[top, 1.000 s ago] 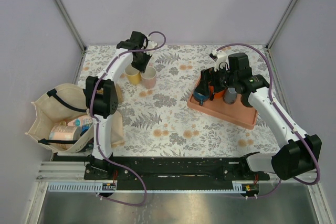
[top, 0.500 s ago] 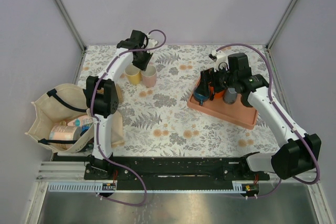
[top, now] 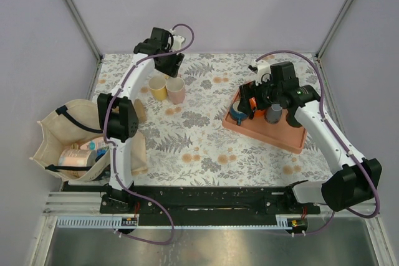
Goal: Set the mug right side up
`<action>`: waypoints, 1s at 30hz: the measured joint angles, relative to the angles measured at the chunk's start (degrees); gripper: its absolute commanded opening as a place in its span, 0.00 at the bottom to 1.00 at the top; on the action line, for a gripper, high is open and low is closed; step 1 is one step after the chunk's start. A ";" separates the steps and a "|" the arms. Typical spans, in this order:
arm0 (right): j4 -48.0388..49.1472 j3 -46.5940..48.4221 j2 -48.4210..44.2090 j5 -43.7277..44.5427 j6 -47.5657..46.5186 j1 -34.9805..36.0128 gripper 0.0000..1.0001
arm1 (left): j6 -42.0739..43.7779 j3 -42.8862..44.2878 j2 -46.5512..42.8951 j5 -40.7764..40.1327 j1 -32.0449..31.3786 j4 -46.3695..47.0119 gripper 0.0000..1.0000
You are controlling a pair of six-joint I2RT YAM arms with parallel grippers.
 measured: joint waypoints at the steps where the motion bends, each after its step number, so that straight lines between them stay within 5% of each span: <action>1: -0.26 0.00 -0.13 1.79 -0.24 -0.02 1.00 | -0.20 0.00 -0.74 0.07 0.00 -0.17 0.63; 7: -0.79 -2.99 -2.21 15.04 -0.87 -1.29 0.94 | -2.51 -7.23 -14.32 1.79 0.00 3.06 0.76; 15: -0.87 -8.83 -4.13 29.81 1.62 -8.00 0.96 | -11.63 -19.91 -33.18 7.54 0.00 9.38 0.77; 26: 0.74 -5.99 -0.70 32.48 -0.72 -18.47 0.96 | -17.75 -30.73 -35.65 12.02 -0.04 9.14 0.75; 30: 1.97 -4.85 2.12 31.80 -1.75 -19.82 0.83 | -18.36 -30.97 -35.74 12.28 -0.04 10.27 0.74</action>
